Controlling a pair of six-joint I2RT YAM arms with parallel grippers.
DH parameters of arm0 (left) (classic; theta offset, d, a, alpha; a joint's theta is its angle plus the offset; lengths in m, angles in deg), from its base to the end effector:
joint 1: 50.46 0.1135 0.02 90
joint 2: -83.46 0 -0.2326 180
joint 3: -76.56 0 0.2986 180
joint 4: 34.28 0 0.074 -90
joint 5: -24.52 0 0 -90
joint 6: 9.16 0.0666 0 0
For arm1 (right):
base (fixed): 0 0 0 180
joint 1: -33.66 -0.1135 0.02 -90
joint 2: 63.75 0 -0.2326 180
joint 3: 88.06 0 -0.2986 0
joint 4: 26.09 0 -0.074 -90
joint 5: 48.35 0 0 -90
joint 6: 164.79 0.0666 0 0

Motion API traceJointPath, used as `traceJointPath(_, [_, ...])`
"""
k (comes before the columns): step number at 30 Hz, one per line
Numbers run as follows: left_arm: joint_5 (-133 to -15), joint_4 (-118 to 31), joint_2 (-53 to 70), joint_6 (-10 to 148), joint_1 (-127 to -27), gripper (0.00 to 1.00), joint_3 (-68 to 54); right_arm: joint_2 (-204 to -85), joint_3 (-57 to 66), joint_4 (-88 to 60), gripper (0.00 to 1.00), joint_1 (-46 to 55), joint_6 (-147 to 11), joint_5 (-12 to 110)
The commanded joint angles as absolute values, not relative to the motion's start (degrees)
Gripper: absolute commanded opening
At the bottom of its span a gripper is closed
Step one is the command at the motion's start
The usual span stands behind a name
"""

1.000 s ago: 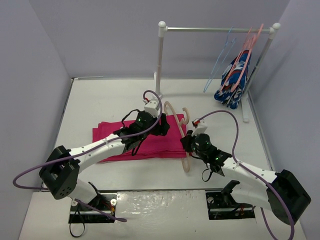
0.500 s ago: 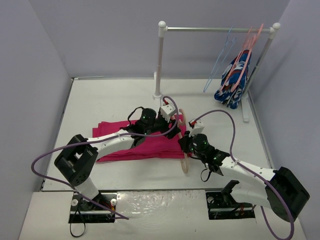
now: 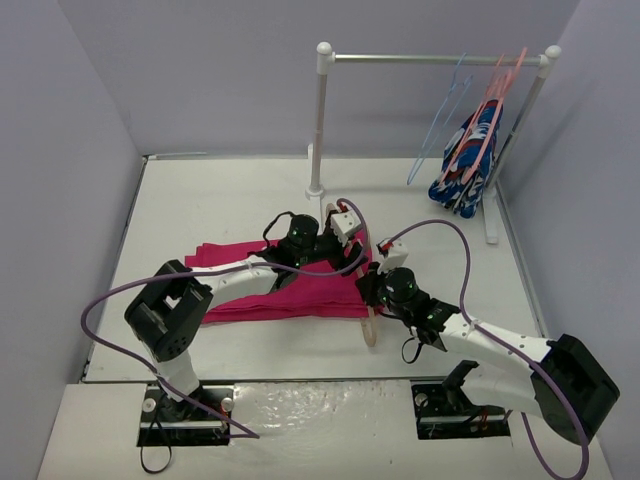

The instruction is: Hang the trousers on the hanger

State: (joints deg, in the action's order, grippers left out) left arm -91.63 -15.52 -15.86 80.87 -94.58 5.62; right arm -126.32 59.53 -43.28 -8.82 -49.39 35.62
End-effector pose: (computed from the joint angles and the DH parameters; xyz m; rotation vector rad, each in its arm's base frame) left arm 0.3043 -0.3359 0.1787 0.9958 1.5232 -0.9506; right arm 0.2316 0.2026 0.1385 -0.1989 1.8492 0.7445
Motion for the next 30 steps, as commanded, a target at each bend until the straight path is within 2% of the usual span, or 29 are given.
traceJointPath(1, [-93.81,-9.09,-15.44,82.77,-94.28,0.64,3.5,-123.51,55.99,-46.46,0.0,-9.68,-49.04,36.91])
traceJointPath(4, [-94.05,-8.05,-15.77,83.03,-93.79,0.63,4.16,-123.08,55.92,-46.05,0.0,-9.76,-49.04,36.82])
traceJointPath(7, [-95.14,-5.3,-16.12,82.68,-93.03,0.58,5.16,-123.03,55.74,-45.79,0.0,-9.76,-49.13,36.95])
traceJointPath(11, [-97.96,-2.21,-17.2,81.77,-92.17,0.41,5.46,-122.9,55.57,-45.62,0.0,-9.76,-49.13,36.96])
traceJointPath(14, [-99.76,-0.42,-18.01,81.55,-91.71,0.22,6.22,-122.65,55.32,-45.11,0.0,-9.84,-49.21,36.82])
traceJointPath(20, [-102.65,2.99,-18.77,79.24,-91.25,0.02,7.72,-122.39,54.48,-44.13,0.0,-9.93,-49.74,36.59])
traceJointPath(23, [-102.56,4.78,-18.64,79.16,-91.04,0.0,8.69,-122.65,53.66,-43.24,0.01,-10.12,-49.94,37.12])
traceJointPath(24, [-103.03,5.46,-18.48,79.11,-90.89,0.0,9.06,-122.7,53.3,-42.25,0.06,-10.17,-50.04,37.33])
traceJointPath(25, [-103.49,6.21,-18.28,79.11,-90.63,0.0,9.44,-122.68,52.66,-41.21,0.18,-10.19,-50.27,37.48])
traceJointPath(26, [-103.94,7.0,-18.03,79.16,-90.28,0.0,9.84,-122.58,51.77,-40.11,0.36,-10.2,-50.62,37.58])
traceJointPath(27, [-104.57,7.55,-17.66,79.17,-89.92,0.0,10.29,-122.31,50.92,-37.87,0.45,-10.2,-50.64,36.89])
traceJointPath(30, [-107.14,8.26,-16.53,79.41,-88.93,0.0,11.79,-121.7,47.62,-30.79,0.59,-9.79,-50.61,34.88])
